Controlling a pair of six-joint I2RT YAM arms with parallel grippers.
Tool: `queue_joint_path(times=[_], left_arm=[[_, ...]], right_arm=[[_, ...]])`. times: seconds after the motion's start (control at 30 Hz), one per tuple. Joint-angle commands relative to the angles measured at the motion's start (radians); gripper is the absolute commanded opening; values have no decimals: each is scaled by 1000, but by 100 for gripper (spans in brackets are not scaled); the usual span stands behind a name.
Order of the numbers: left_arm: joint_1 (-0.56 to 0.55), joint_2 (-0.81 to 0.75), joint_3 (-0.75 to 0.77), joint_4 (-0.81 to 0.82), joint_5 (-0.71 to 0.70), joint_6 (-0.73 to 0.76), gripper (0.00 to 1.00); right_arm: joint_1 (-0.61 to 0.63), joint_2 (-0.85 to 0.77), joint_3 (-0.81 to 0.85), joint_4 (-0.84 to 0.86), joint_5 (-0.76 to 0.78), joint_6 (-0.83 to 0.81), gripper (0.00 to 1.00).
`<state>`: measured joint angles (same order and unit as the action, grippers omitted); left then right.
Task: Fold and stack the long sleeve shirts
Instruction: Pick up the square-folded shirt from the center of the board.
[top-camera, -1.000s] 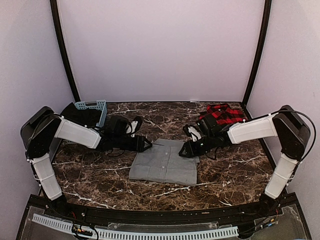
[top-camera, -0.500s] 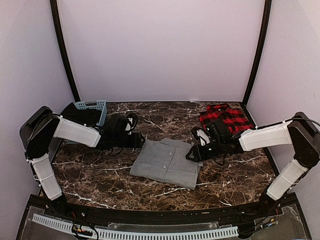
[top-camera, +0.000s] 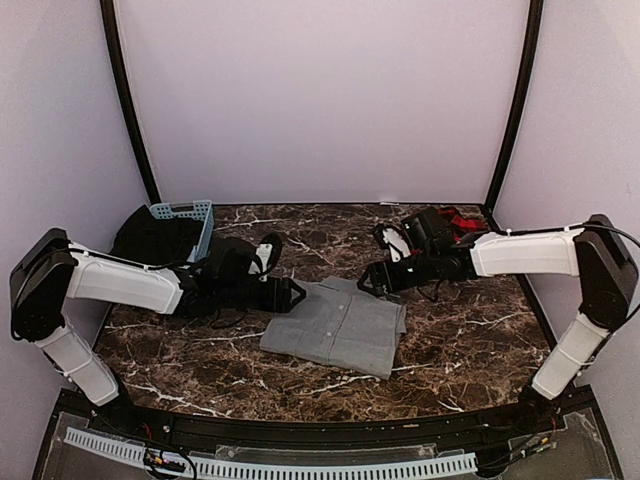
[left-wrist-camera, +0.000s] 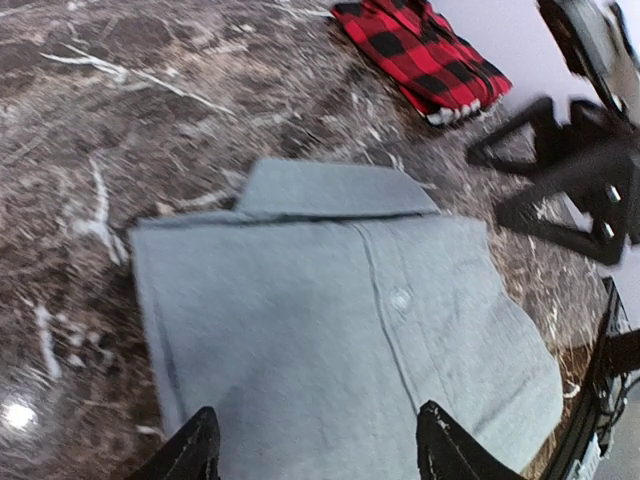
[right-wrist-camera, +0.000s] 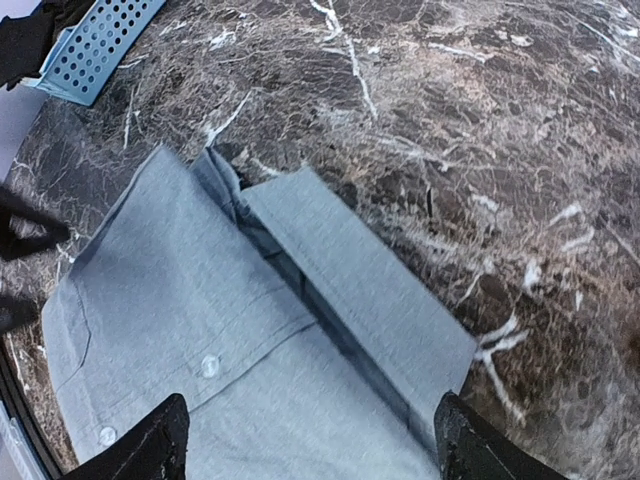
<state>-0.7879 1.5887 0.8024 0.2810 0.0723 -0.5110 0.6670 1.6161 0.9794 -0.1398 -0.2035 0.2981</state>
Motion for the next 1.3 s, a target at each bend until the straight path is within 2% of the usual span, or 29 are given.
queue_joint_path(times=[0.0,0.2,0.6,0.77,0.97,1.27], left_arm=[[-99,-10,-45,40,19,-83,66],[-202,81,-41,99,-14,-71,65],[-295,186,40,-8,-155,-7,65],[-300,192,48,-23,-178,5,65],[-300,186,62,-87,-228,55,65],[-301,163,57,-175,-229,219,65]], right_arm=[[-55,121,135,-55,-92,-92,82],[-128,275,270,-75,-306,-150,83],[-156,519,474,-251,-468,-278,84],[-156,551,498,-320,-527,-320,83],[-157,541,484,-413,-527,-394,80],[-152,501,412,-452,-551,-410,70]])
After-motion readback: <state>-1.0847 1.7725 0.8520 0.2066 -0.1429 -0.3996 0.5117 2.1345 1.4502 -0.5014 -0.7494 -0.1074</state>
